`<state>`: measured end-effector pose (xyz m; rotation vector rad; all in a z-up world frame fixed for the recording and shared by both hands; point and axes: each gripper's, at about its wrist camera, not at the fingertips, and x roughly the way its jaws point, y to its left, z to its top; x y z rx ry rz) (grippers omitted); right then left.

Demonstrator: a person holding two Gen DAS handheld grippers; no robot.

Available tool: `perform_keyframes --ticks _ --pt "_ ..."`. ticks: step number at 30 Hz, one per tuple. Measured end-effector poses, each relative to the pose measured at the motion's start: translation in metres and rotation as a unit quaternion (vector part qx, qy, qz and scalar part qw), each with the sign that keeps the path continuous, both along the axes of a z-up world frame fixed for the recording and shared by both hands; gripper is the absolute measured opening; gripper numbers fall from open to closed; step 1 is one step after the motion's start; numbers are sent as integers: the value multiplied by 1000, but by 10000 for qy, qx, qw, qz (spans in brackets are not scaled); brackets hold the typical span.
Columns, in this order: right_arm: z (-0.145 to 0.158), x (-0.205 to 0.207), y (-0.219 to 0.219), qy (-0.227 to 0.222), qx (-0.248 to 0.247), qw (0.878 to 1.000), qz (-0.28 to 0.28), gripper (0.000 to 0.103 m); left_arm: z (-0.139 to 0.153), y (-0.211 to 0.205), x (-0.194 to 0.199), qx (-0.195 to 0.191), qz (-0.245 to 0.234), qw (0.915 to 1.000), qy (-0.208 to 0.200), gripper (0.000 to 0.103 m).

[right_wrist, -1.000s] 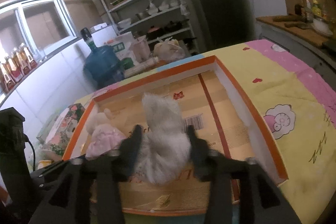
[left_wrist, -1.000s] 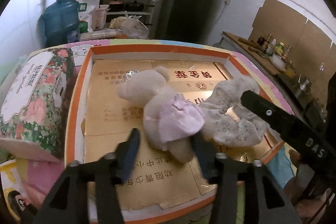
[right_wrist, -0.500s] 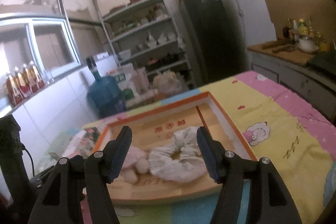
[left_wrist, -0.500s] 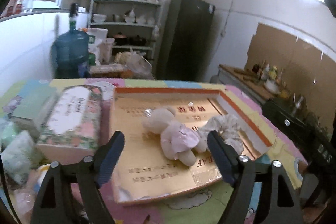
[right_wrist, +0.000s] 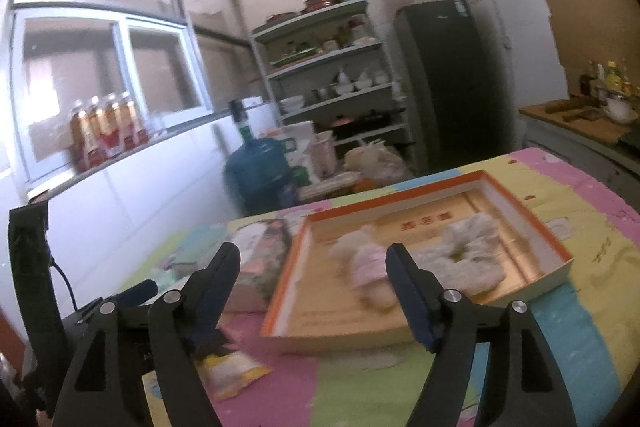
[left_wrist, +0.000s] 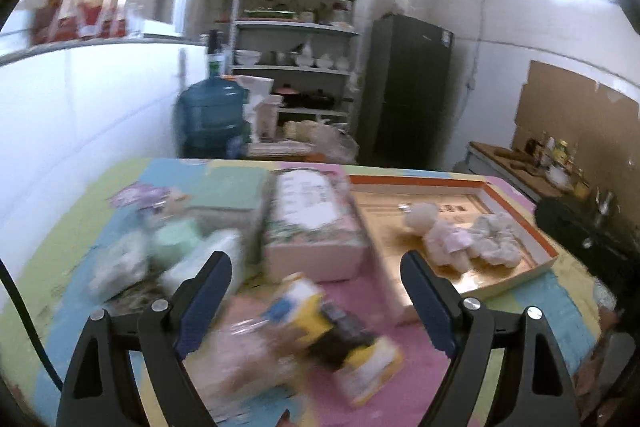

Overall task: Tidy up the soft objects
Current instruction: 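Withdraw both tools from the box back toward the pile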

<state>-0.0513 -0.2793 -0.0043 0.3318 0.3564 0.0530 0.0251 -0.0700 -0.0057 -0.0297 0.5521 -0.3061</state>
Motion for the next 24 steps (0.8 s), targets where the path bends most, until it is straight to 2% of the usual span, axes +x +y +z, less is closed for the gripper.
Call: perform_keyframes --ticks 3,6,11,15,20,24 --pt "3 -4 24 -92 -46 9999 126 77 -5 34 -1 -79 195 9994 265 86" --pt "0 -2 47 -115 -176 9995 239 77 -12 73 1 -324 437 9973 484 86" --pt "-13 8 74 158 -299 9989 329 77 -13 114 -8 -79 740 9971 162 86" --pt "-17 14 88 238 -396 9980 431 77 -15 134 -15 -73 880 9961 18 86" --pt "-27 26 101 512 -605 9915 1031 77 -19 153 -19 -259 743 9969 -24 86" --pt "-36 41 106 864 -848 9795 1613 77 -24 146 -17 -328 170 9992 125 86"
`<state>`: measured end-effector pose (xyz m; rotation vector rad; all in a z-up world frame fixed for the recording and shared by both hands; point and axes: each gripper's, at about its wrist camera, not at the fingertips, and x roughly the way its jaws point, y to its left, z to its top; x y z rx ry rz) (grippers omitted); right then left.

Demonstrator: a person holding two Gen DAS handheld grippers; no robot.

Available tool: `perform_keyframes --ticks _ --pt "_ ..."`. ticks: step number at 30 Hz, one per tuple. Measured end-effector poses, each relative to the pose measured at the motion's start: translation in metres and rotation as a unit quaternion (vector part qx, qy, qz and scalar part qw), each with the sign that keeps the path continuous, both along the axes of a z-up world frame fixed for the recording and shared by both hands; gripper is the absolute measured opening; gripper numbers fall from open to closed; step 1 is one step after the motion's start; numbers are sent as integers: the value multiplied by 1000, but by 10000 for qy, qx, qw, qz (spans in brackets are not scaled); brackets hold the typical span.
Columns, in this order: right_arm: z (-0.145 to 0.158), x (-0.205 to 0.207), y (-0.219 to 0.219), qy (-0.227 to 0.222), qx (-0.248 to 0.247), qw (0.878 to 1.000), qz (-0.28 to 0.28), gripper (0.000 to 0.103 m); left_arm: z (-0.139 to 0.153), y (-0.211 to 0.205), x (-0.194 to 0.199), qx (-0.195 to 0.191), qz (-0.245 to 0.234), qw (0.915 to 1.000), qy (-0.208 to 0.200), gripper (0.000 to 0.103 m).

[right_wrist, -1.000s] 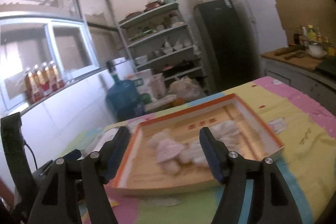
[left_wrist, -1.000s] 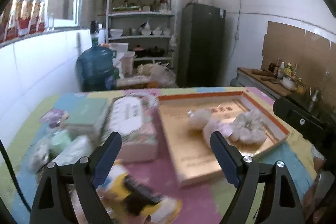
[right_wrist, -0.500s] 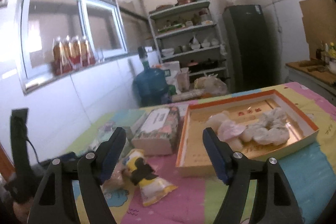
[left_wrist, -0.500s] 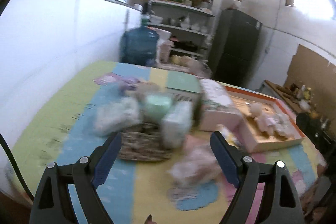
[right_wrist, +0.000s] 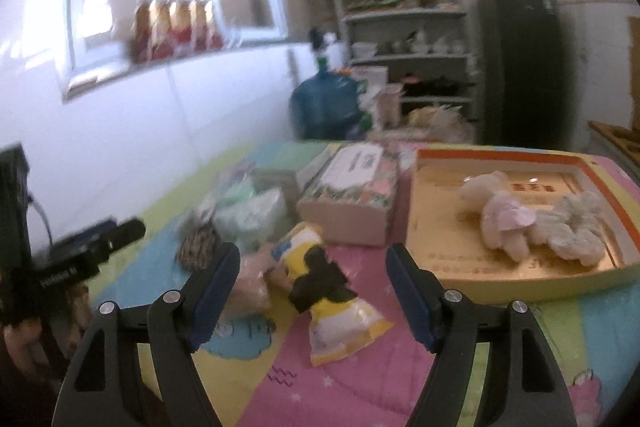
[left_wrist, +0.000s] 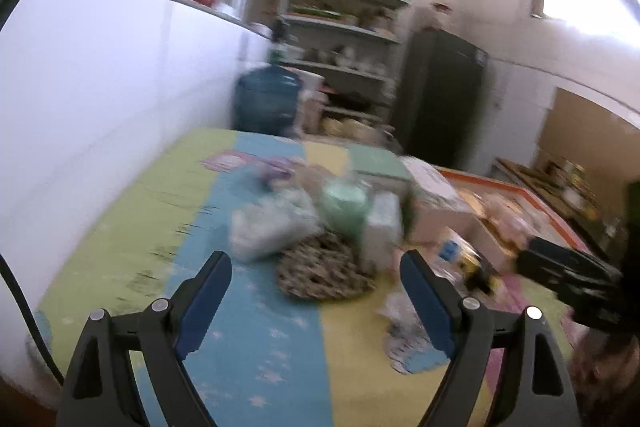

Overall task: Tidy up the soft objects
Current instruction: 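Withdraw both tools from the box back toward the pile, then grasp the yellow-white snack packet with the right tool while the left tool grasps the clear plastic bag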

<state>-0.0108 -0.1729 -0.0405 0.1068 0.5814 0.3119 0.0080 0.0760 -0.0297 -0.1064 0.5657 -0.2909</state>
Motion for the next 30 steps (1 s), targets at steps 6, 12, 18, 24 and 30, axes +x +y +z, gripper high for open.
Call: perform_keyframes --ticks 6,12,18,24,30 --pt "-13 22 -1 417 -172 9978 493 73 -7 -30 -4 319 -672 9972 -47 86" --pt "-27 39 1 696 -402 9944 683 51 -14 -52 -1 455 -950 9944 92 86" --pt "-36 42 1 795 -474 9928 766 44 -22 -70 4 515 -1333 9895 211 86" --pt "-21 25 -20 596 62 9969 511 43 -32 -82 23 504 -1695 9833 425 85" --pt "-8 6 -31 369 330 9982 343 43 -41 -101 32 659 -1805 9797 578 75"
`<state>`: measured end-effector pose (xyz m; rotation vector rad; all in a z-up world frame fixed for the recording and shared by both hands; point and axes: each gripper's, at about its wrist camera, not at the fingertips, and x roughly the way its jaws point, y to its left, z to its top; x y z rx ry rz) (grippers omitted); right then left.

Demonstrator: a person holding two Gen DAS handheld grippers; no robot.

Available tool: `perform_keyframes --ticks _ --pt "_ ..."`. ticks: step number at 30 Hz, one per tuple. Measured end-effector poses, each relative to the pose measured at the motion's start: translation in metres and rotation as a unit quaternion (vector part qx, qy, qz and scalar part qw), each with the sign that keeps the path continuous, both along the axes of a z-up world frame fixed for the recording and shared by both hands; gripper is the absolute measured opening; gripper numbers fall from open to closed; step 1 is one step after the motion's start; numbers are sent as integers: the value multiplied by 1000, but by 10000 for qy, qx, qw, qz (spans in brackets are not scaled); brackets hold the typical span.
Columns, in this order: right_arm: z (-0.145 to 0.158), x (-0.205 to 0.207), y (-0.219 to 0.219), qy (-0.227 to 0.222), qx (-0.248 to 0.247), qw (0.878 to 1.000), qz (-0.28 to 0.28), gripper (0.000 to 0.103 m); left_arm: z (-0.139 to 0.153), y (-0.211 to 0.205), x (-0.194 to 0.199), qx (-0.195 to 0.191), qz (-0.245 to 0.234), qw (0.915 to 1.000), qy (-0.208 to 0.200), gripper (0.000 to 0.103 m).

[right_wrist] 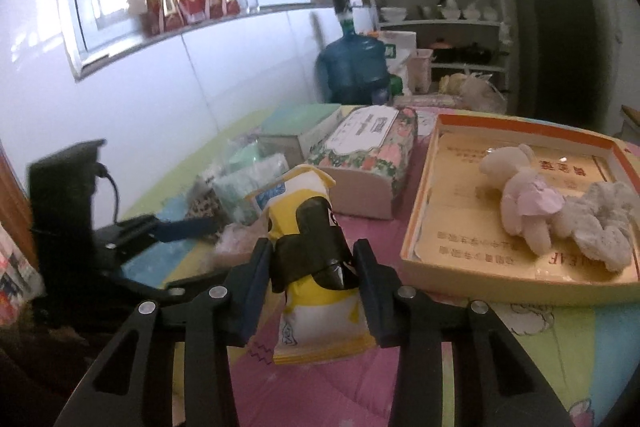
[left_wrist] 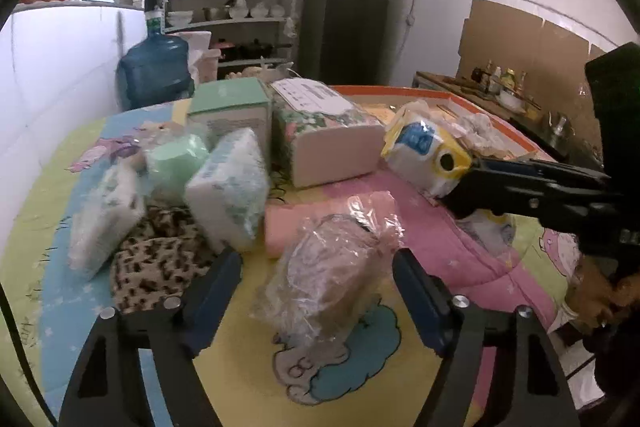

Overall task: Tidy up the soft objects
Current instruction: 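Grasp the yellow-white snack packet with the right tool while the left tool grasps the clear plastic bag, then carry the packet and plastic bag into the cardboard box and open both tools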

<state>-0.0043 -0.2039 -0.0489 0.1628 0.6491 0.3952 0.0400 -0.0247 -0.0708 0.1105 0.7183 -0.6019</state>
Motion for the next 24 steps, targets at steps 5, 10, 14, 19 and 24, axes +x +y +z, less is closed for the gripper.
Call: perform_keyframes --ticks 5,10,14,19,24 --pt "1 -6 -1 -15 181 9998 -56 43 -5 -5 0 -34 30 10000 39 65" --pt "0 -12 -4 -19 252 9996 -78 43 -4 -4 -3 -194 26 9997 117 60" --pt "3 -15 -5 -93 226 9995 -179 43 6 -2 -10 -275 80 9996 -1 59" --pt "13 -21 -14 -259 238 9989 -311 43 34 -5 -27 -394 77 9987 -298 59" --pt "27 -29 -37 -491 258 9968 -580 43 57 -20 -27 -636 175 9976 -226 59"
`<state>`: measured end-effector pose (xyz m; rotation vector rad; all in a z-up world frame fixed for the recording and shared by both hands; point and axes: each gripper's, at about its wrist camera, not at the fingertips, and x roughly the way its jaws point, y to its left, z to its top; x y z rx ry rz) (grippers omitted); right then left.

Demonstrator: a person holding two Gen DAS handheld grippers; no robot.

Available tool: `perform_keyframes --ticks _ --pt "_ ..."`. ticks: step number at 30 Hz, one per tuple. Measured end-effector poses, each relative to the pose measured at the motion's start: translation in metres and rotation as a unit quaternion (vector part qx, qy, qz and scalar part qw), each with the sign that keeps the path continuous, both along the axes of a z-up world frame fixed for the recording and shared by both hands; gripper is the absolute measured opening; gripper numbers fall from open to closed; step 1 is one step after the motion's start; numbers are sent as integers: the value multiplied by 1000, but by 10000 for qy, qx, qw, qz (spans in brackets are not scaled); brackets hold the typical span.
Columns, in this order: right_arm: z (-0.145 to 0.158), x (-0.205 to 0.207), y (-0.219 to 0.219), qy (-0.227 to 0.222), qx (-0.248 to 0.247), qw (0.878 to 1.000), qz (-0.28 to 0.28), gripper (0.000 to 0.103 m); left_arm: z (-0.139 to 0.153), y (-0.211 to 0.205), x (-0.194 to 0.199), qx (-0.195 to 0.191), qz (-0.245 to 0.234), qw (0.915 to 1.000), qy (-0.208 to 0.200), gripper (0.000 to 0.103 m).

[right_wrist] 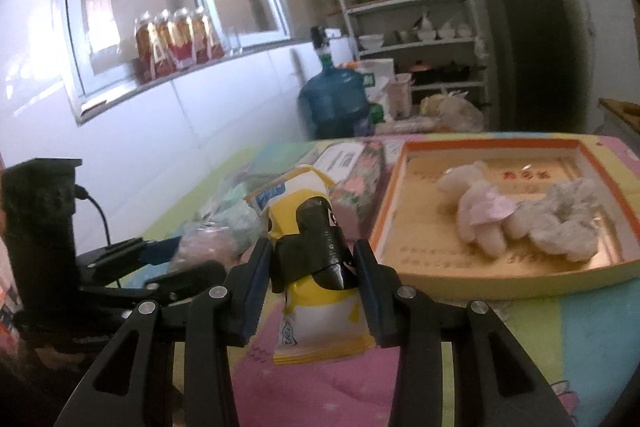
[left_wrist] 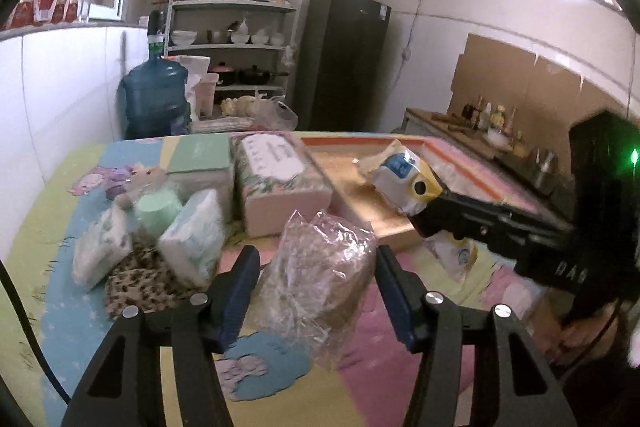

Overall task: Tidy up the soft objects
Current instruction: 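Carry the packet and plastic bag into the cardboard box and open both tools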

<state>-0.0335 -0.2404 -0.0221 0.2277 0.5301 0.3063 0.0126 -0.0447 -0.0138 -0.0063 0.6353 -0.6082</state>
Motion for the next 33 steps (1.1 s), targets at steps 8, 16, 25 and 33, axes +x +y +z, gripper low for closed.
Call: perform_keyframes --ticks 8,16,25,33 --pt "20 -12 -51 -299 -77 9976 -625 43 21 -52 11 -201 -105 9997 -102 59" --pt "30 -15 -103 -490 -177 9921 -1143 43 27 -99 28 -334 -108 9993 -95 59" --pt "38 3 -153 -580 -214 9887 -1368 43 40 -160 50 -211 -119 9993 -288 59" --pt "42 48 -188 -306 -438 9869 -1525 43 45 -214 93 -83 -54 9999 -129 59"
